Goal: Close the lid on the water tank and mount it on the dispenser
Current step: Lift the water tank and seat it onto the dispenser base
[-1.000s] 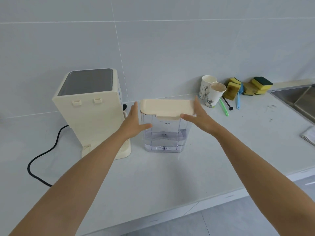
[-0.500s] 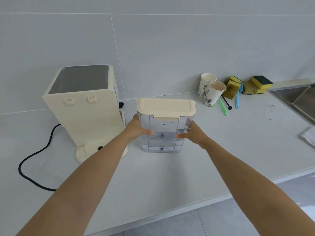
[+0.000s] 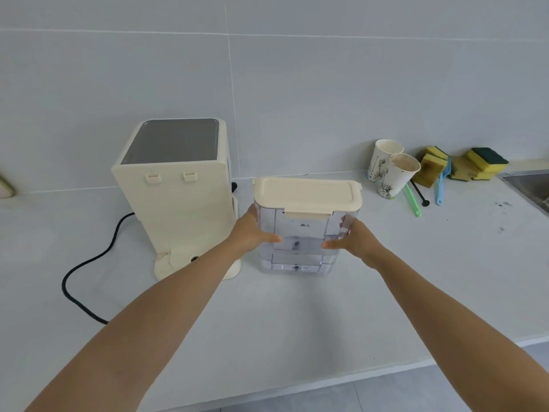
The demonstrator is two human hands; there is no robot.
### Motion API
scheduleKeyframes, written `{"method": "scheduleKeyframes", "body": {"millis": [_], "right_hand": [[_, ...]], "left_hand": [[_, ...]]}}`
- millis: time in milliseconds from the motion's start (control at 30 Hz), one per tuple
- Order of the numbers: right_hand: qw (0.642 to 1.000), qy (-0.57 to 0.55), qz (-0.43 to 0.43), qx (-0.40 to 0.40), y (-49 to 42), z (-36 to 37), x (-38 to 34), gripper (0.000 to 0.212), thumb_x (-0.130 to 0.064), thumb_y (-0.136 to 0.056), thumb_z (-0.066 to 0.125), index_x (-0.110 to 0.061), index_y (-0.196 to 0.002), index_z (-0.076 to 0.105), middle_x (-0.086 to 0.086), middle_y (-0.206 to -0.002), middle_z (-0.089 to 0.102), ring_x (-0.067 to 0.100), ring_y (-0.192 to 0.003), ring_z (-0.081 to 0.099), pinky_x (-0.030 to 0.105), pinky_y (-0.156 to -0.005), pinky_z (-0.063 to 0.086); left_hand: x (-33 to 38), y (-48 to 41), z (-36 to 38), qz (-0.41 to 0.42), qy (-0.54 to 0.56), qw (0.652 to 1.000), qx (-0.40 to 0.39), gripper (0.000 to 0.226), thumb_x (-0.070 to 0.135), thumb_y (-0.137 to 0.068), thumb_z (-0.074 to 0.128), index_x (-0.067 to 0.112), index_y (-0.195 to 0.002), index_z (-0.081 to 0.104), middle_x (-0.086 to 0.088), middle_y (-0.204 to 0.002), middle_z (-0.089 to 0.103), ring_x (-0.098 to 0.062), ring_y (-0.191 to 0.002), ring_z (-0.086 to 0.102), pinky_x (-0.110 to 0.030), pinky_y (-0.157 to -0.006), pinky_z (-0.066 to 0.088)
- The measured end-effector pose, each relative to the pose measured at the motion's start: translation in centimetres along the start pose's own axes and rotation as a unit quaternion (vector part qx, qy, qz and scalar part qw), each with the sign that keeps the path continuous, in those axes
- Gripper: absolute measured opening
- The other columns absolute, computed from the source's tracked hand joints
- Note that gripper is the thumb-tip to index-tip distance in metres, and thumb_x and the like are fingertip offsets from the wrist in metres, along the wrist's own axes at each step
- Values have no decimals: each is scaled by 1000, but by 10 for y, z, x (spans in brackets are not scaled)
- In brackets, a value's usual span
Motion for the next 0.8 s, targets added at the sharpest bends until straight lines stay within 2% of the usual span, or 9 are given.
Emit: {"method": "scheduleKeyframes", "body": {"millis": [100,200,300,367,433,533,633,733,800], "right_hand": [[1000,0,6,1,7,4,-13,70,-8,-65,79,-3,-125,44,4,-124,46,19,-117,41,30,-89,33],[1000,-5,-25,-5,14,12,-30,75,-10,-63,81,-8,-128,45,3,-124,47,20,-122,41,29,-91,33],[998,-21,-46,-26,20,31,-65,67,-5,-66,78,-5,-126,47,1,-115,49,18,-112,43,27,-89,32],[990,6,-105,-92,26,120,-152,56,0,-68,75,-6,-118,51,-5,-99,51,15,-100,45,26,-85,33],[987,0,-125,-98,31,123,-165,44,-1,-66,77,-5,-103,54,-5,-96,58,18,-99,52,28,-83,37],[990,20,-113,-88,19,127,-161,55,-10,-58,83,-3,-107,58,10,-111,66,28,-109,59,32,-86,46],[988,20,-123,-89,18,147,-183,41,-5,-66,78,-12,-98,53,-6,-89,59,22,-98,53,26,-76,41],[986,11,-132,-105,20,151,-187,49,-5,-69,76,-11,-111,51,-7,-90,51,16,-96,45,23,-76,37],[989,21,-114,-90,17,153,-179,47,-7,-68,77,-9,-106,51,-8,-86,50,18,-96,46,22,-72,37]], "left_hand": [[0,6,-14,5,18,1000,-1,80,16,-63,82,7,-132,43,-6,-133,55,-22,-128,44,-34,-107,36],[9,27,-29,19,38,999,5,76,9,-67,79,6,-133,42,-1,-134,52,-19,-128,43,-26,-101,34],[18,47,-64,10,19,999,24,74,7,-70,77,11,-135,40,-1,-131,51,-16,-123,43,-22,-93,32],[-13,99,-177,13,50,988,147,71,9,-70,77,10,-132,42,-3,-130,54,-17,-119,47,-24,-92,35],[-17,94,-187,6,49,989,137,71,11,-69,78,9,-131,44,-3,-128,55,-19,-120,48,-25,-94,37],[-16,99,-187,-3,29,990,141,69,11,-67,79,10,-128,46,-4,-123,59,-20,-118,50,-25,-92,38],[-22,94,-216,5,38,987,153,69,10,-68,79,9,-128,45,-5,-123,58,-20,-117,51,-25,-89,38],[-20,93,-216,-3,32,989,144,65,9,-70,77,10,-127,46,-1,-116,57,-15,-107,49,-24,-88,37],[-24,93,-212,-10,37,990,137,64,7,-69,78,9,-126,48,-7,-121,60,-19,-111,53,-24,-89,39]]}}
Point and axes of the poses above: each hand's wrist, its own y-axis away from the middle knuckle, its own z-axis out of the palm, x = y × z, the point moved 7 cm from there along -y, towards the middle knuckle
